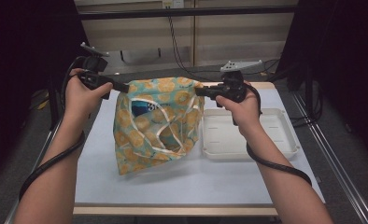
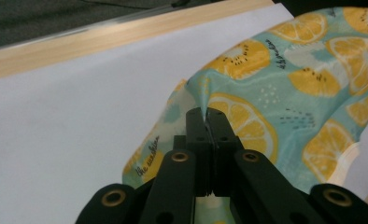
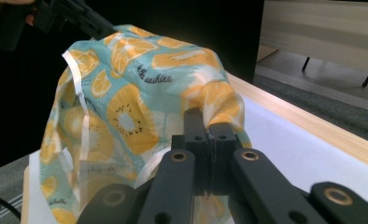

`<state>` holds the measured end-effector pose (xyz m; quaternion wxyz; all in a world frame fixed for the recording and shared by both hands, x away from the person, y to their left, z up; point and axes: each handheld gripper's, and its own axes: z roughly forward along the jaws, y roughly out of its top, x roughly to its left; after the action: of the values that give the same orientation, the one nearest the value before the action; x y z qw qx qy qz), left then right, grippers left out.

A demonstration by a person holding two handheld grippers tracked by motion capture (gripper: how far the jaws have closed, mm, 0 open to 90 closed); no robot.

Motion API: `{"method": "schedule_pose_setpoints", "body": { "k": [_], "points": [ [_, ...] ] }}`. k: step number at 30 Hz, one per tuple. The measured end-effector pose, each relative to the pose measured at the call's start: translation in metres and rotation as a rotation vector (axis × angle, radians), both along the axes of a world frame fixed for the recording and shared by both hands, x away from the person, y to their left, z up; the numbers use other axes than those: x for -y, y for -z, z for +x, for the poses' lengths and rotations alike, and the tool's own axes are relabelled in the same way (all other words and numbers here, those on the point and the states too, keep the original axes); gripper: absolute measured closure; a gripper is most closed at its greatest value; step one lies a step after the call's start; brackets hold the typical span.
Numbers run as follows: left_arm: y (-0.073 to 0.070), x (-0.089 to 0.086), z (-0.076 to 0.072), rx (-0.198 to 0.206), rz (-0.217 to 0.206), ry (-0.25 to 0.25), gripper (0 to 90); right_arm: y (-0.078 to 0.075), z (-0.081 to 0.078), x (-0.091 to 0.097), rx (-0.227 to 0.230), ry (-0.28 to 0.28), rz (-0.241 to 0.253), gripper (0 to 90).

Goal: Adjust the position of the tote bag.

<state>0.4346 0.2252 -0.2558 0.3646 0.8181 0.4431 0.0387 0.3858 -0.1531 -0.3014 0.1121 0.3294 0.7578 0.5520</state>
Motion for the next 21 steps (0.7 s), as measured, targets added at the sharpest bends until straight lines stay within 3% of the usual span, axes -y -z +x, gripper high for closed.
{"method": "schedule_pose_setpoints", "body": {
  "k": [11,14,17,19,21],
  "points": [
    [0.025,0.001,0.001,-0.045,-0.002,0.007,89.7,0.017,0.004,-0.009,-0.030,0.002,-0.003,89.5],
    [0.031,0.000,0.000,-0.056,-0.030,-0.003,89.5,0.021,0.004,-0.010,-0.034,-0.004,0.001,89.6],
    [0.030,-0.003,-0.001,-0.046,-0.044,-0.021,87.1,0.021,0.004,-0.009,-0.033,-0.002,0.005,89.5],
    [0.028,-0.005,-0.001,-0.053,-0.030,-0.036,82.9,0.019,0.003,-0.009,-0.031,-0.004,0.000,89.5],
    [0.024,-0.006,-0.002,-0.052,-0.051,-0.046,82.2,0.019,0.003,-0.010,-0.032,-0.007,-0.008,89.5]
  ]
}}
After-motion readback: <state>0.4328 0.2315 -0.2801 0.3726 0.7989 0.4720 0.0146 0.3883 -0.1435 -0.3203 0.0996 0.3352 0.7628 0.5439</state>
